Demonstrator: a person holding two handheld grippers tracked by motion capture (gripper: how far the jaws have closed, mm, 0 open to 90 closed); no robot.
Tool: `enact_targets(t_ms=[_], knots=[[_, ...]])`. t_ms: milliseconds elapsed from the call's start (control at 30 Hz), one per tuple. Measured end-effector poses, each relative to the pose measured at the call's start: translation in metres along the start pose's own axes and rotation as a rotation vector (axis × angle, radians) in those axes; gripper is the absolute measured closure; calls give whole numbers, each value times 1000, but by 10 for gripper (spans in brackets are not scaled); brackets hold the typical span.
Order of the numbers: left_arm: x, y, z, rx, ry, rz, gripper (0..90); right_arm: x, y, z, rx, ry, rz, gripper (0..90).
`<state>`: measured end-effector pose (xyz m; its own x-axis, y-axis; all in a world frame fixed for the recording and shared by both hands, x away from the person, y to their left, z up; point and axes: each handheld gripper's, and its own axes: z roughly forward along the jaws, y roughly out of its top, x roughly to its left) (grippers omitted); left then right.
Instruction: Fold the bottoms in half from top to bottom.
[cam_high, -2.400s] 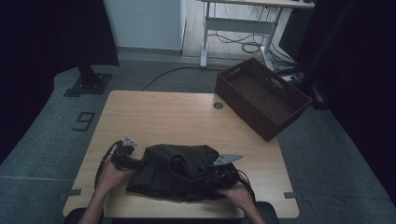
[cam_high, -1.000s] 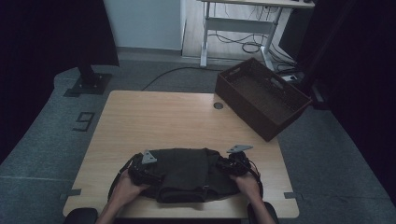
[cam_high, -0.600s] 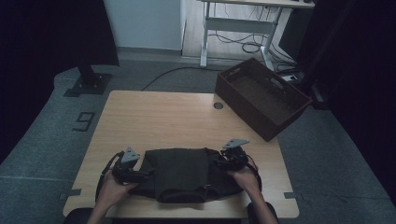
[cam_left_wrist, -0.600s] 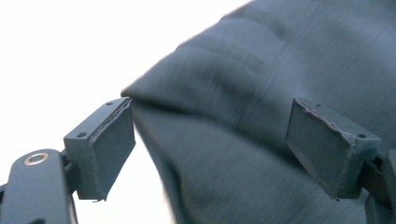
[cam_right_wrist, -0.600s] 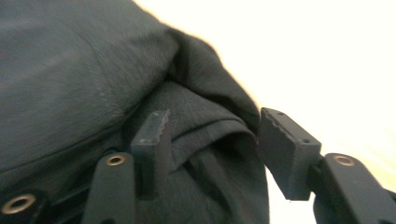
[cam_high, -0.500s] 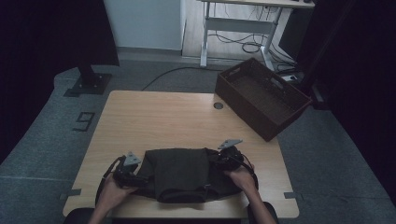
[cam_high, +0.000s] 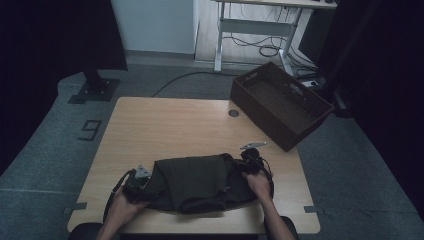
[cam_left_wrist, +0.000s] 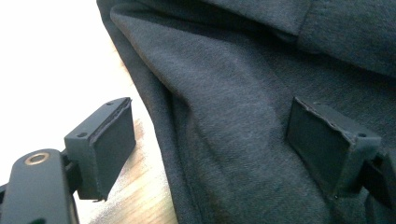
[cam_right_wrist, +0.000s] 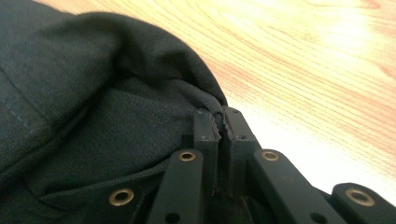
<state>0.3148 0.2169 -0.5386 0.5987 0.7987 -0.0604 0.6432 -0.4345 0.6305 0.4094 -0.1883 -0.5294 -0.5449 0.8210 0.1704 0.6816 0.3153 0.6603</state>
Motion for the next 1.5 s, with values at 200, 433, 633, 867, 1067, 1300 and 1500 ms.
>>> enact_targets(t_ms=[200, 433, 633, 867, 1067, 1300, 1500], knots=[[0, 2, 0, 3, -5, 5, 157, 4, 10, -22, -24, 1, -15, 536], [0, 2, 1, 3, -4, 0, 155, 31, 42, -33, -129, 48, -57, 240], [-1, 1, 1, -2, 3, -12, 149, 62, 33, -6, -30, 0, -172, 154], [0, 0, 1, -6, 2, -14, 149, 51, -19, 9, -56, -24, -161, 129], [1, 14, -10, -19, 42, 27, 146, 54, -12, 2, -44, -10, -163, 137], [7, 72, -21, -130, -3, 0, 146, 41, 19, -26, -160, -16, -108, 136], [11, 86, 29, 13, 41, 20, 134, 23, 34, 4, -97, -35, -92, 132]])
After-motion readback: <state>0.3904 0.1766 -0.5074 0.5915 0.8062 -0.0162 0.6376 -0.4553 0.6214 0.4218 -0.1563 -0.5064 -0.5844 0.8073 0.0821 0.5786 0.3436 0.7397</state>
